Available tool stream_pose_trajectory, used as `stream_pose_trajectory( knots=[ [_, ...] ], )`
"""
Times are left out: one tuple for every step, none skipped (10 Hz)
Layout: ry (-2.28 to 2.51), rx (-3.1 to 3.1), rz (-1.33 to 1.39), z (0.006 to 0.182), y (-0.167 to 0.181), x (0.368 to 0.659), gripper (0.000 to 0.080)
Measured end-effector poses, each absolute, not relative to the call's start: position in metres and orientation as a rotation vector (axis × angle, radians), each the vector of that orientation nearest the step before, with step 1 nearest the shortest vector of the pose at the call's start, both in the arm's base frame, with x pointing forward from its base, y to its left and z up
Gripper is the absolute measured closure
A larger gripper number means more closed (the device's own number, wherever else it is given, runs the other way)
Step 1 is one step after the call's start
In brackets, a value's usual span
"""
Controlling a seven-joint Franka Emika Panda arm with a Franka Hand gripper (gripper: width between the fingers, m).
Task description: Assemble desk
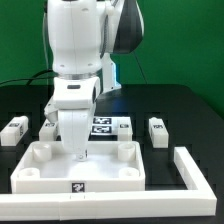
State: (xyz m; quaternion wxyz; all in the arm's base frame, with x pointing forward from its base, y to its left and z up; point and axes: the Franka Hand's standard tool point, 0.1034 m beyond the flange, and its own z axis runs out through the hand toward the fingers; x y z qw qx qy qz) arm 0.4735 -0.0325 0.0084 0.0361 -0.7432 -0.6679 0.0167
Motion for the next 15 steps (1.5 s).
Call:
stream_pose_trajectory(
  knots=[
    [-2.051, -2.282, 0.052, 0.0083, -0.0325, 0.4734, 0.0151],
    [-2.051, -2.282, 0.052, 0.0082, -0.0325, 0.4734, 0.0151],
    [-2.051, -2.282, 0.052, 0.0081, -0.0325, 0.4733, 0.0244],
    [-2.051, -2.282, 0.052, 0.0081, -0.0325, 0.4733, 0.0378],
    [-2.051, -2.282, 0.052, 0.0081, -0.0326, 0.4733, 0.0378],
    [-2.051, -2.283, 0.052, 0.0081, -0.0326, 0.4734, 0.059],
    [-2.051, -2.282, 0.052, 0.0081, -0.0326, 0.4733, 0.0721],
    [-2.054, -2.286, 0.046, 0.0093, -0.0327, 0.4749, 0.0742],
    [-2.055, -2.287, 0.043, 0.0096, -0.0328, 0.4755, 0.0742],
    [-2.055, -2.288, 0.042, 0.0096, -0.0328, 0.4756, 0.0742],
    [-2.056, -2.288, 0.041, 0.0097, -0.0328, 0.4757, 0.0742],
    [-2.056, -2.288, 0.04, 0.0098, -0.0328, 0.4759, 0.0742],
    [-2.056, -2.289, 0.04, 0.0098, -0.0328, 0.4761, 0.0742],
    [-2.062, -2.288, 0.032, 0.0097, -0.0318, 0.4776, 0.0742],
    [-2.083, -2.281, 0.012, 0.0089, -0.0265, 0.4817, 0.0742]
  ],
)
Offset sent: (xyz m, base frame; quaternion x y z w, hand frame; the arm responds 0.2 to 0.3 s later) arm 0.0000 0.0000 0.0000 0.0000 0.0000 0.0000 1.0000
